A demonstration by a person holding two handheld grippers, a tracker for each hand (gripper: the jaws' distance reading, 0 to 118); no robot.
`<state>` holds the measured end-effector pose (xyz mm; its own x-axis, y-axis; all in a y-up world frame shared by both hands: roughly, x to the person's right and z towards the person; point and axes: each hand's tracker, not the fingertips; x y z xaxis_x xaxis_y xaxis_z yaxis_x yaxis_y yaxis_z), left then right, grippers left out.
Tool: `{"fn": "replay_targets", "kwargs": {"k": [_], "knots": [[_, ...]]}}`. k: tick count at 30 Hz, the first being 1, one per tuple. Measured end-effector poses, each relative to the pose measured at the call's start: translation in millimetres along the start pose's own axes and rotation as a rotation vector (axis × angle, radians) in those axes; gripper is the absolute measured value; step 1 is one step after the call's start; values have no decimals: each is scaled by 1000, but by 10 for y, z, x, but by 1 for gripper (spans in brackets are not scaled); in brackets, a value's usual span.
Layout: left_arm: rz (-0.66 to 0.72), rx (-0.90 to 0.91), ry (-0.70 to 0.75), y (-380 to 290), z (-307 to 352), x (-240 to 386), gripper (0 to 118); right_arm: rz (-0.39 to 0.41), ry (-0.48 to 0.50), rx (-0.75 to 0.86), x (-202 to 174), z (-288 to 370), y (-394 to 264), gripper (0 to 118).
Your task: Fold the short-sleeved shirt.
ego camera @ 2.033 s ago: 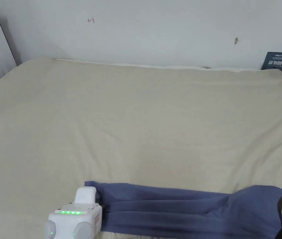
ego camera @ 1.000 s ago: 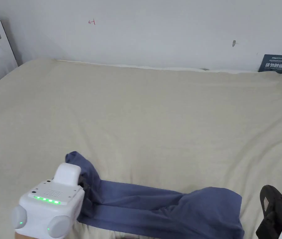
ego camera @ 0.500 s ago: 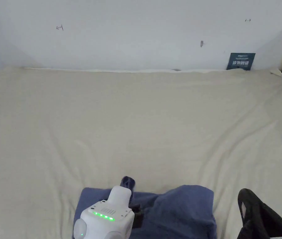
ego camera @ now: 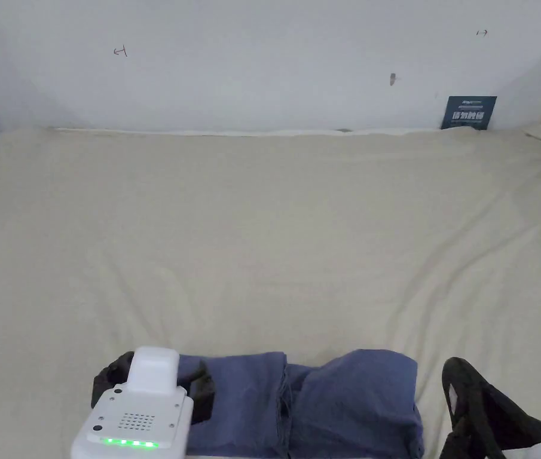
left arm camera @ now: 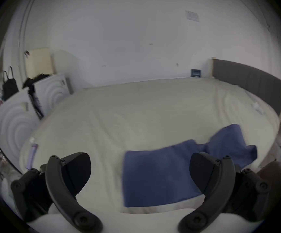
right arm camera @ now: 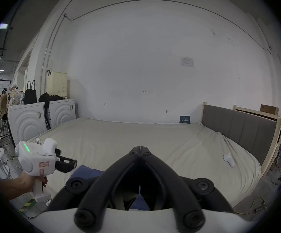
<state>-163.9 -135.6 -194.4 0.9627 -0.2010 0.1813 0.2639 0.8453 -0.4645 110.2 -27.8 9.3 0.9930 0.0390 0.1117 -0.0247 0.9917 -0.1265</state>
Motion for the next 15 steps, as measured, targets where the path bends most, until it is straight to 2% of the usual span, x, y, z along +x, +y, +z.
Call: {"fn": "replay_targets", "kwargs": {"k": [1, 2, 3, 8, 15], "knots": [[-7, 6, 18, 11, -51, 19, 42, 0, 4, 2, -7, 4, 6, 1], [-32, -9, 51, 5, -135, 75, 6, 2, 6, 6, -10, 8, 8, 1], [-57, -15, 84, -4, -197, 137, 6, 8, 4, 9, -12, 11, 8, 1], [-122, -140, -14, -149, -545, 620, 6, 8, -4, 1, 63, 19, 4, 1], [-138, -229, -108, -379, -678, 1425, 6, 14, -46, -18, 199, 17, -15, 1]]}}
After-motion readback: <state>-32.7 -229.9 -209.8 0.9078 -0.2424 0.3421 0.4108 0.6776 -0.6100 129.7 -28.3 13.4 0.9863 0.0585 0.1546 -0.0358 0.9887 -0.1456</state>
